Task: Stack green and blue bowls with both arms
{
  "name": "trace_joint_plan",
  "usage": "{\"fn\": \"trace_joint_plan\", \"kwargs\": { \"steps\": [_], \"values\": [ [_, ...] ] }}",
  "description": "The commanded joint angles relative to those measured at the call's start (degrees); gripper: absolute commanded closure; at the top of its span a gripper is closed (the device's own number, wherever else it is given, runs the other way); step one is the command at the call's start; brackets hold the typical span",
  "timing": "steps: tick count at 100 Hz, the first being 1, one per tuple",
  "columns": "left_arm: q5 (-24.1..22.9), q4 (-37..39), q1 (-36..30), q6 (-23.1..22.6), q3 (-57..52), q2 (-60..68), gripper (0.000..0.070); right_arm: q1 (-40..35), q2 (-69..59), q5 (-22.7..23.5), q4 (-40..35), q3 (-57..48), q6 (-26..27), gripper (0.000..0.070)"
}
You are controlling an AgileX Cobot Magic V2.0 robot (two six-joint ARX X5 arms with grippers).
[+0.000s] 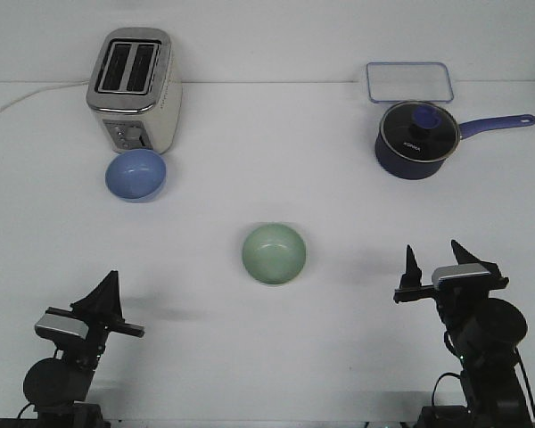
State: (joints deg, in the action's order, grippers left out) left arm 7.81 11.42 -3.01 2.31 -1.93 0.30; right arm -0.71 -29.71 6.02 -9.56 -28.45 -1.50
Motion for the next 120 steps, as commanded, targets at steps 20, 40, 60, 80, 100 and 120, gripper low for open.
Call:
{"fn": "trace_joint_plan", "kwargs": {
  "steps": [20, 40, 60, 80, 100, 120],
  "values": [
    [0.11, 0.63, 0.04, -0.13, 1.14, -0.11, 0.069, -0.07, -0.26, -0.09, 1.68, 0.0, 1.7, 0.0152],
    [0.11, 0.63, 0.04, -0.13, 1.14, -0.11, 0.069, -0.07, -0.26, -0.07, 2.29, 0.0, 1.73, 0.0152],
    [0.11, 0.63, 0.04, -0.13, 1.14, -0.11, 0.069, -0.07, -0.26, -0.07, 2.29, 0.0, 1.73, 0.0152],
    [0.11, 1.09, 0.04, -0.09, 1.11, -0.11, 0.069, -0.07, -0.26, -0.07, 2.27, 0.0, 1.73, 0.0152],
    [0.09, 1.11, 0.04, -0.09, 0.94, -0.11, 0.069, -0.07, -0.26, -0.07, 2.27, 0.0, 1.7, 0.0152],
    [-0.44, -2.49, 0.04, 3.74, -3.32, 0.09, 0.069, -0.07, -0.26, -0.07, 2.32, 0.0, 1.7, 0.0152]
  ]
}}
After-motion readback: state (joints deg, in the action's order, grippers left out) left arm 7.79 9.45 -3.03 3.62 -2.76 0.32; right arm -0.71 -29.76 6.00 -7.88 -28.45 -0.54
